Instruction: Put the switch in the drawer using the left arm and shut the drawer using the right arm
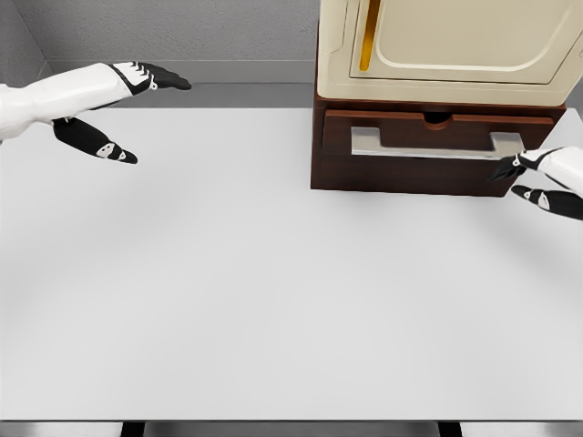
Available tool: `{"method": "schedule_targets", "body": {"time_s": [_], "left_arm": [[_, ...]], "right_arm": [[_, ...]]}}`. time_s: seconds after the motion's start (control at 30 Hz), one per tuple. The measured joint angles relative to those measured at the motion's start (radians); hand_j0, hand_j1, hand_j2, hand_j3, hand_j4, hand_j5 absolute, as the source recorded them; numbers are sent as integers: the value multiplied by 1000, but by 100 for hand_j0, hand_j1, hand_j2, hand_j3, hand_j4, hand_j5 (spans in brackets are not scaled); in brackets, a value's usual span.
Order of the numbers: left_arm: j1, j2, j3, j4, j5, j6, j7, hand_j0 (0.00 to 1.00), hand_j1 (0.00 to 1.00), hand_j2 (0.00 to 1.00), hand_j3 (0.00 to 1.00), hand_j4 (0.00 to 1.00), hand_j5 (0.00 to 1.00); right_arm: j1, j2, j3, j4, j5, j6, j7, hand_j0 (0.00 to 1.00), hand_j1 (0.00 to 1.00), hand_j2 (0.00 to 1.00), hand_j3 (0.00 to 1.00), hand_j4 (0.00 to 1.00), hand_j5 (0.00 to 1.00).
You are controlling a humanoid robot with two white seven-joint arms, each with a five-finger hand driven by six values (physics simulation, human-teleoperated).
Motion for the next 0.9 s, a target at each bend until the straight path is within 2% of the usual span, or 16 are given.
{"method": "schedule_targets", "body": {"time_s": [0.77,0.9], "left_arm": [[0,0,0,0,-2,0,0,100,100,100,100,100,100],[0,0,-1,1,-2,0,0,100,100,100,100,100,100]], "right_arm": [[-61,3,18,65,-8,-2,1,56,56,56,56,56,56],[-60,1,17,77,-25,-8,2,60,60,60,60,60,60]]}}
